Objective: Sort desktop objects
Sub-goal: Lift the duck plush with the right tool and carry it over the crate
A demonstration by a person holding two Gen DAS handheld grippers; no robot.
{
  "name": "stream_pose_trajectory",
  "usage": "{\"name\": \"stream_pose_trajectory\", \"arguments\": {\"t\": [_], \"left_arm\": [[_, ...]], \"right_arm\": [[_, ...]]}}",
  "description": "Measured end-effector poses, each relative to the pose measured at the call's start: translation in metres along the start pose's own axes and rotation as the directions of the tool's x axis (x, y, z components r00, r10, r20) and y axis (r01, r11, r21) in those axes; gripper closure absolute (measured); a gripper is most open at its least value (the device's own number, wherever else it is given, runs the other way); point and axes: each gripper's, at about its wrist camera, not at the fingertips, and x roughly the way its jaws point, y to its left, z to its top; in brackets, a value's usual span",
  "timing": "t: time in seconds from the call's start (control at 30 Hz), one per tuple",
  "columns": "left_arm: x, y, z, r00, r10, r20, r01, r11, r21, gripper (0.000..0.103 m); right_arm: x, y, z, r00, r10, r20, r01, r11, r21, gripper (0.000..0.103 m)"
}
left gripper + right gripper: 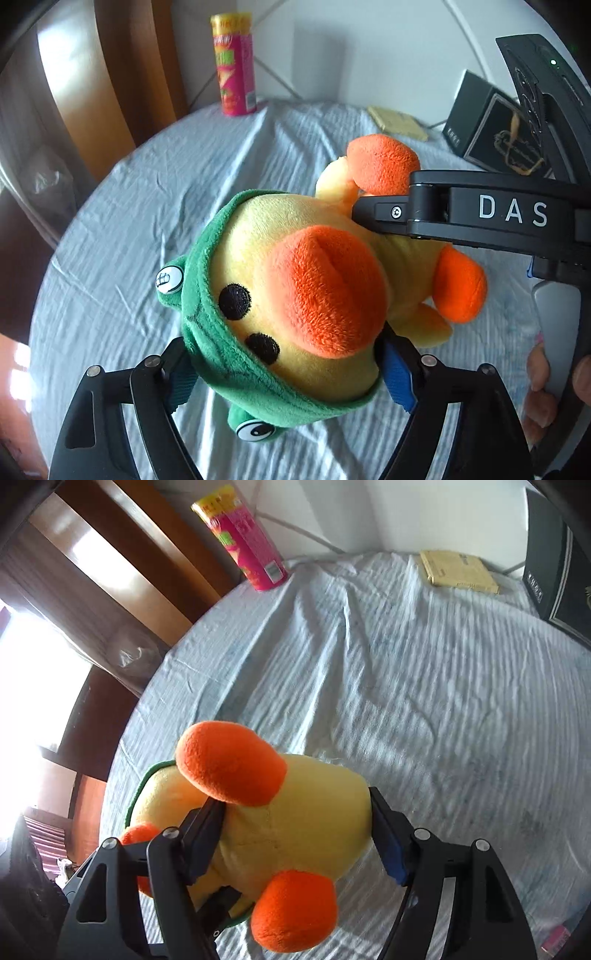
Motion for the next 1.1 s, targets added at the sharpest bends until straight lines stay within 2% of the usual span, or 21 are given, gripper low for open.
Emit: {"name": "stream_pose_trajectory", "arguments": {"t": [0.13, 0.3, 0.43, 0.6, 0.77, 0.93, 1.1], "left_arm": [[-0.039, -0.007, 0.016, 0.998, -0.029, 0.064, 0.027, 0.999, 0.032, 0.02], [-0.096, -0.02, 0.029, 0.985, -0.081, 0.155, 0.068, 0.994, 0.088, 0.02], [-0.144, -0.028, 0.027, 0.967, -0.135, 0.215, 0.107, 0.985, 0.137, 0.02], [-0.203, -0.045, 0.01, 0.939, -0.212, 0.272, 0.154, 0.964, 0.219, 0.02], [-0.259, -0.074, -0.012, 0.904, -0.291, 0.312, 0.191, 0.93, 0.314, 0.02], [-0.308, -0.12, -0.031, 0.868, -0.367, 0.334, 0.22, 0.888, 0.403, 0.02], [-0.358, -0.185, -0.049, 0.815, -0.455, 0.359, 0.243, 0.831, 0.5, 0.019]], "right_arm": [[-0.049, 0.008, 0.01, 0.996, 0.008, 0.087, -0.009, 1.0, 0.008, 0.031], [-0.111, 0.029, 0.02, 0.981, -0.027, 0.194, 0.026, 1.0, 0.007, 0.032], [-0.17, 0.047, 0.009, 0.958, -0.072, 0.278, 0.071, 0.997, 0.015, 0.032], [-0.24, 0.07, -0.026, 0.916, -0.14, 0.375, 0.132, 0.99, 0.045, 0.032], [-0.315, 0.082, -0.077, 0.86, -0.211, 0.466, 0.188, 0.977, 0.097, 0.032], [-0.389, 0.074, -0.125, 0.798, -0.279, 0.535, 0.22, 0.96, 0.172, 0.032], [-0.469, 0.05, -0.172, 0.723, -0.35, 0.596, 0.247, 0.936, 0.251, 0.031]]}}
